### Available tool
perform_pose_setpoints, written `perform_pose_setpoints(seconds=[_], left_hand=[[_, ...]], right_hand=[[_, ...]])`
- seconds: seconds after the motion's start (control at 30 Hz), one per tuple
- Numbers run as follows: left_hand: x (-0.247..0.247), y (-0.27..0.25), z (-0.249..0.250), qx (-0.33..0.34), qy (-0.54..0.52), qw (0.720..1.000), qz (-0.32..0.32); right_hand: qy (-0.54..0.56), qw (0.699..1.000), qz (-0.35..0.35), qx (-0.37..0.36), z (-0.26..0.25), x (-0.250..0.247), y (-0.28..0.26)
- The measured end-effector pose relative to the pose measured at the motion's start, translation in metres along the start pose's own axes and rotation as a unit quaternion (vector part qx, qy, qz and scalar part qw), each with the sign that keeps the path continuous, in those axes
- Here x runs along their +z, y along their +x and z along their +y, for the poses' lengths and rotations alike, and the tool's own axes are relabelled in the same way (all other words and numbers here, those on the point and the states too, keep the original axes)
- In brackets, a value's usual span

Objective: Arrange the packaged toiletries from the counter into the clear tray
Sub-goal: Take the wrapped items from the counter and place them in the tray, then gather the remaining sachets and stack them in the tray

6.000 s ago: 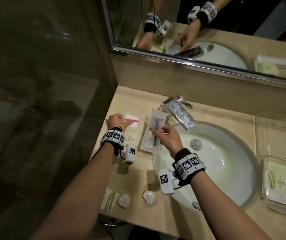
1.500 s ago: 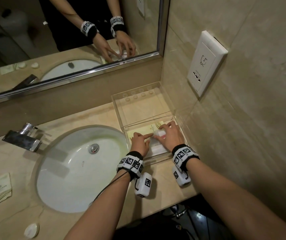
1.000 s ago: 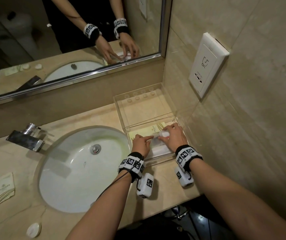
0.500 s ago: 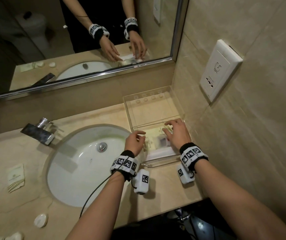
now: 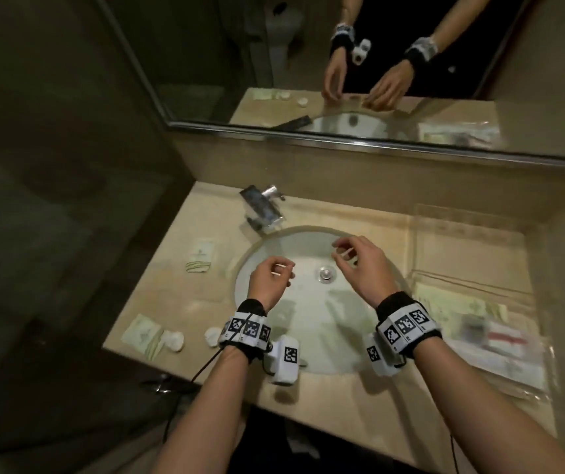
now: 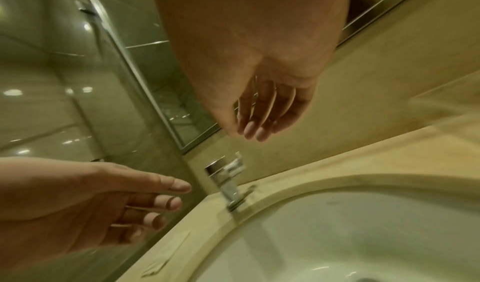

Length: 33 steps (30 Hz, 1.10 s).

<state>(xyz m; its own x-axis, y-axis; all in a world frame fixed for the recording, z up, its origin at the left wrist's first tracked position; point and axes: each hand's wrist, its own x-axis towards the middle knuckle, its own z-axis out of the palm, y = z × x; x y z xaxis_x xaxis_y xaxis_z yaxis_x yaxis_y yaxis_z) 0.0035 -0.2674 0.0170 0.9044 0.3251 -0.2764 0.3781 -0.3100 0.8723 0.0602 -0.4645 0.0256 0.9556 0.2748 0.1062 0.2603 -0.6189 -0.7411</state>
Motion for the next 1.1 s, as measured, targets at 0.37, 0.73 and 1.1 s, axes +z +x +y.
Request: perform_pose_setpoints(seconds=[0.37, 0.73, 1.1], left_hand=[[-0.176, -0.034, -0.126, -0.176, -0.039, 0.968, 0.172], [-0.248, -0.026, -0.207, -0.239, 0.006, 0.941, 0.240], [-0.262, -0.014, -0.216, -0.291, 0.117, 0.931, 0.186]], right_hand=[[0.051, 0.978, -0.195, -0.055, -0.114, 0.178, 0.027], [-0.107, 0.960, -0.257, -0.040, -0.148, 0.289, 0.076], [-0.264, 0.935, -0.224, -0.080, -0.147, 0.307, 0.071]])
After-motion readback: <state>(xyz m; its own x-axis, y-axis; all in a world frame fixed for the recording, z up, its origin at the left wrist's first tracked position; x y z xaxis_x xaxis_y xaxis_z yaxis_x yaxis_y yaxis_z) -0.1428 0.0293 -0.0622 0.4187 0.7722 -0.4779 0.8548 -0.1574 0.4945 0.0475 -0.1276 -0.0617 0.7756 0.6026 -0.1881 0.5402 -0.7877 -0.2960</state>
